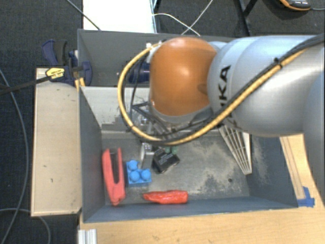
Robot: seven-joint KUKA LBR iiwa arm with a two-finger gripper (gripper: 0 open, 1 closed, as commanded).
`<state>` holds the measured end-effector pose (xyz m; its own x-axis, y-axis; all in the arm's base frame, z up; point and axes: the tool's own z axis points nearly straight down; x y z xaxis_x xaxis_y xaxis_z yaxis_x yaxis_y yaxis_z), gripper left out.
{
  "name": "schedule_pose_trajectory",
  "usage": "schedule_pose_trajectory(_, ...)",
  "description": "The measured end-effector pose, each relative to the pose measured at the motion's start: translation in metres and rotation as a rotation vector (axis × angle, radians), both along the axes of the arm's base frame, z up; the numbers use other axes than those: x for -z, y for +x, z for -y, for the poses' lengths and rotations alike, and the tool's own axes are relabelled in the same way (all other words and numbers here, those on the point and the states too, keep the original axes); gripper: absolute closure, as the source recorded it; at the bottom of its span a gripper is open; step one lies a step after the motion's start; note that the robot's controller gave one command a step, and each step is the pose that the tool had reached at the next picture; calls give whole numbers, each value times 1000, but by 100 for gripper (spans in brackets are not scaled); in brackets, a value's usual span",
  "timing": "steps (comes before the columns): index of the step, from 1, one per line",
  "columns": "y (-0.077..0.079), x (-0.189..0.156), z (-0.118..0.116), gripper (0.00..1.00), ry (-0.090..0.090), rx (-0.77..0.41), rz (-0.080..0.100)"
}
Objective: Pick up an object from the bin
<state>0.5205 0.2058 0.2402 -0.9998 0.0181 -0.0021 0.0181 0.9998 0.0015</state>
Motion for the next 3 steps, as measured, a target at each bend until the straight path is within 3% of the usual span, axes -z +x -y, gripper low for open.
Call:
schedule_pose_trajectory(1,-42,78,-4,0,0,-75,-1)
schedule_pose_trajectory(2,-34,77,-5,0,5,-65,13)
schedule_pose_trajectory(3,-26,107,4,0,3,-34,5)
